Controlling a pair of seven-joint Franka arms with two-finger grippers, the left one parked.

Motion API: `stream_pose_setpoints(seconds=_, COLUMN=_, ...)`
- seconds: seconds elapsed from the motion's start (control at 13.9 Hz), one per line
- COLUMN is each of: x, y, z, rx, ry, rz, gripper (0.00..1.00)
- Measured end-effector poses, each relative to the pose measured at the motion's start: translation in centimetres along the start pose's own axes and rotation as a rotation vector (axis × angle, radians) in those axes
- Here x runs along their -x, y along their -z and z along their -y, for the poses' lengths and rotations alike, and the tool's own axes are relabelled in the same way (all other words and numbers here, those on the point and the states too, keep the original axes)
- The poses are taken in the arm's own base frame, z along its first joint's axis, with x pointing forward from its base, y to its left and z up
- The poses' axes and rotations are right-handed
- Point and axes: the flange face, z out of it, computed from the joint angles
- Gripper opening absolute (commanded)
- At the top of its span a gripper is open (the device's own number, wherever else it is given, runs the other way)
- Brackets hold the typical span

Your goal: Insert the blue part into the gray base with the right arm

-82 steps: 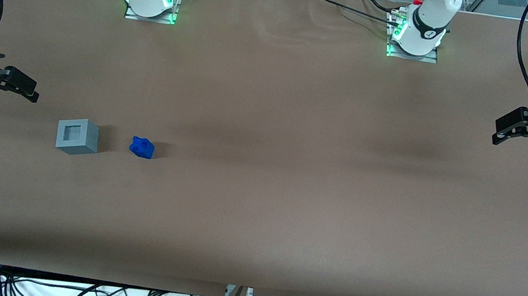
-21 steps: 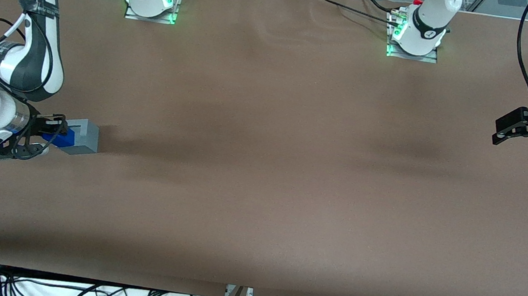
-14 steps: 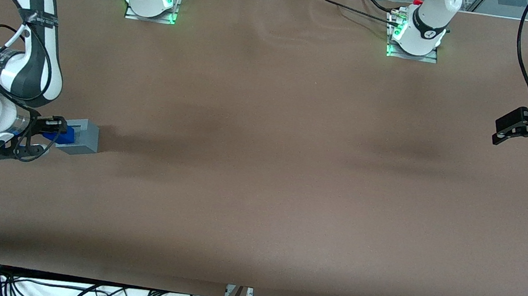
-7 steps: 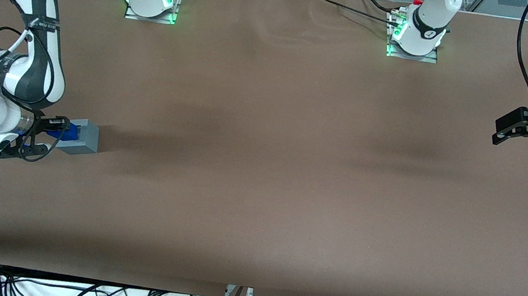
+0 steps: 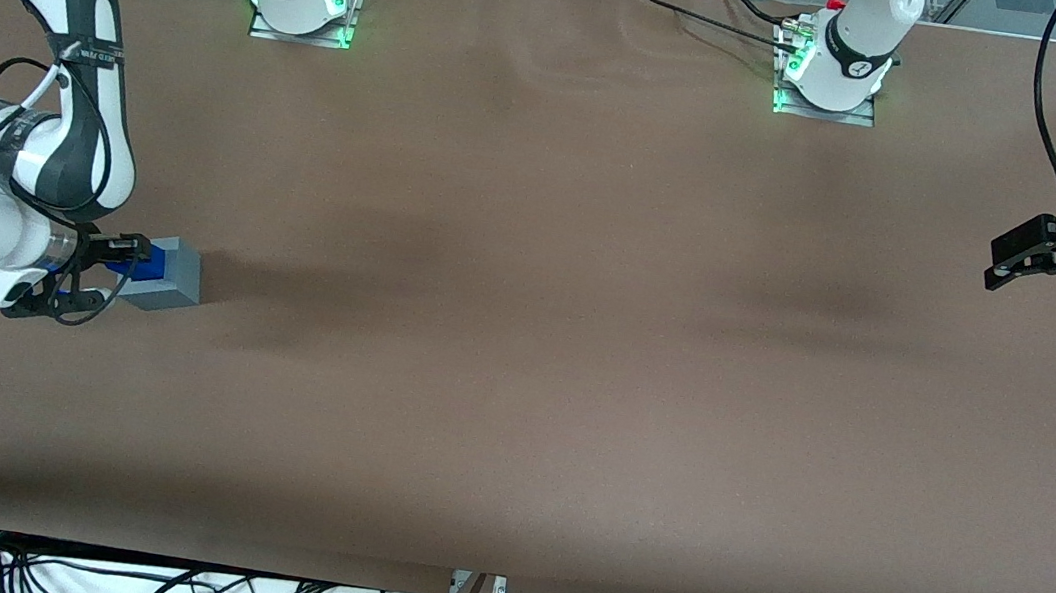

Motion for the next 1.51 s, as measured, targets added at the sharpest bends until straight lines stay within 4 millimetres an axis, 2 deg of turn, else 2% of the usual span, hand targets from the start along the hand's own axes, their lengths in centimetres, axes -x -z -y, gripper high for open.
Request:
stream_pose_setpoints(seconds=0.07, x=0.0, y=0.0, z=0.0, rx=-0.002, ry=-0.001, rz=-0.001, gripper=0.37)
stream_pose_setpoints(seconds=0.14, x=0.0, y=0.0, z=0.0, rx=-0.002, ry=-0.001, rz=-0.001, gripper=0.77)
stream_pose_setpoints(seconds=0.22, x=0.0, y=0.0, z=0.0, rx=-0.002, ry=-0.001, rz=-0.001, gripper=1.00)
stream_pose_setpoints(seconds=0.43, x=-0.2, y=0.3, z=0.0, rx=0.000, ry=-0.001, rz=-0.011, gripper=1.00)
stream_pose_setpoints(seconds=0.5, x=-0.4, y=1.0, z=0.0, rx=0.006, ry=0.000, rz=-0.026, gripper=1.00)
stream_pose_setpoints(seconds=0.65, x=-1.0, y=3.6, z=0.0, rx=0.022, ry=0.005, rz=-0.077, gripper=1.00)
stream_pose_setpoints(seconds=0.79, x=-1.1, y=7.5, z=0.1, rx=0.033, ry=0.011, rz=-0.136, gripper=1.00)
stream_pose_setpoints(seconds=0.94, x=-0.6, y=12.2, z=0.5, rx=0.039, ry=0.020, rz=-0.191, gripper=1.00)
stream_pose_setpoints(seconds=1.29, x=2.9, y=25.0, z=2.2, rx=0.036, ry=0.055, rz=-0.257, gripper=1.00)
stream_pose_setpoints(seconds=1.37, x=3.3, y=26.9, z=2.5, rx=0.046, ry=0.060, rz=-0.284, gripper=1.00)
stream_pose_setpoints(seconds=1.51, x=3.5, y=28.6, z=3.0, rx=0.060, ry=0.068, rz=-0.317, gripper=1.00)
